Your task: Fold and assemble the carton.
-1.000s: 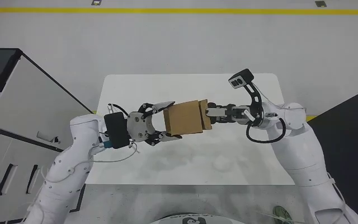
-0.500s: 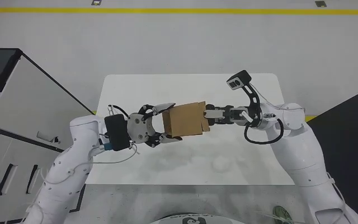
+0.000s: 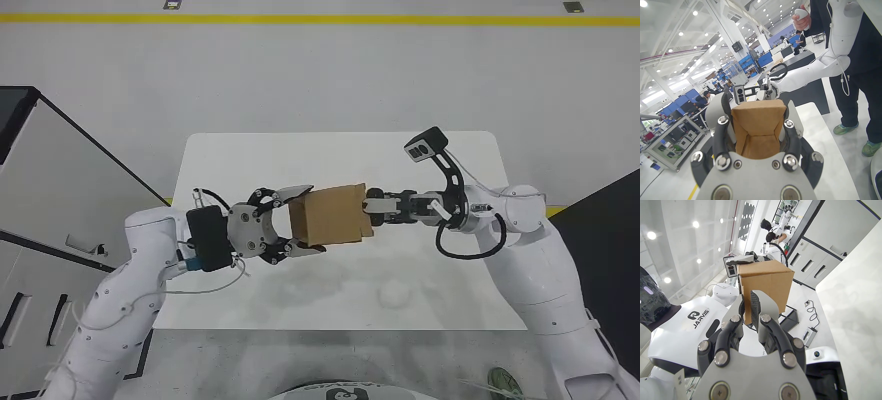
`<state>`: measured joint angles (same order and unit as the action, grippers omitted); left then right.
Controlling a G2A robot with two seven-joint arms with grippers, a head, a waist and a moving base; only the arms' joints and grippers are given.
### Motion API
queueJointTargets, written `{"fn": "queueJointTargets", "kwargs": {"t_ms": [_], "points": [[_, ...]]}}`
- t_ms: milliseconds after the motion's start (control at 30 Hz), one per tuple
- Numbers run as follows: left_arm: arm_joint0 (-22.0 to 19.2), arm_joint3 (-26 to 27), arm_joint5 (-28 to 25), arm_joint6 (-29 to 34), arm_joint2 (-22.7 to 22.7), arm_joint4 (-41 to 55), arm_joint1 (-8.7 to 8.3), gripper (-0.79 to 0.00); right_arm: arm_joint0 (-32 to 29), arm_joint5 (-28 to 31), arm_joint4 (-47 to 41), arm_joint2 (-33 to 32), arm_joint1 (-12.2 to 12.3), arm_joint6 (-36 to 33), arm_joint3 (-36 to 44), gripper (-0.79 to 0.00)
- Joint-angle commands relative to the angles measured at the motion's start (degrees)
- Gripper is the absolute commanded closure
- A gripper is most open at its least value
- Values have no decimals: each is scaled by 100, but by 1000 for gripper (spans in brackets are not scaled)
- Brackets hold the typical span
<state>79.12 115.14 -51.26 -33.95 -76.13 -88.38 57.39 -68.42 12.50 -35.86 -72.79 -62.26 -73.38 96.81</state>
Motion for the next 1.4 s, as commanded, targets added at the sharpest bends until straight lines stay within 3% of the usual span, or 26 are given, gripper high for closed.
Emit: {"fn": "queueJointTargets", "kwargs": {"t_ms": [0, 800, 1167, 1367], "points": [[-2, 4, -8, 6, 3, -1, -5, 0, 0, -6, -7, 4, 3, -4, 10, -22], [-33, 30, 2, 115, 51, 137, -45, 0, -38, -10, -223, 66, 27, 2, 136, -18], [11, 48, 31, 132, 42, 261, -61, 0, -97, 58, -500, 53, 27, 0, 91, -129], [57, 20, 103, 122, 2, 378, -67, 0, -143, 79, -527, -10, 37, 31, 92, -83]]}}
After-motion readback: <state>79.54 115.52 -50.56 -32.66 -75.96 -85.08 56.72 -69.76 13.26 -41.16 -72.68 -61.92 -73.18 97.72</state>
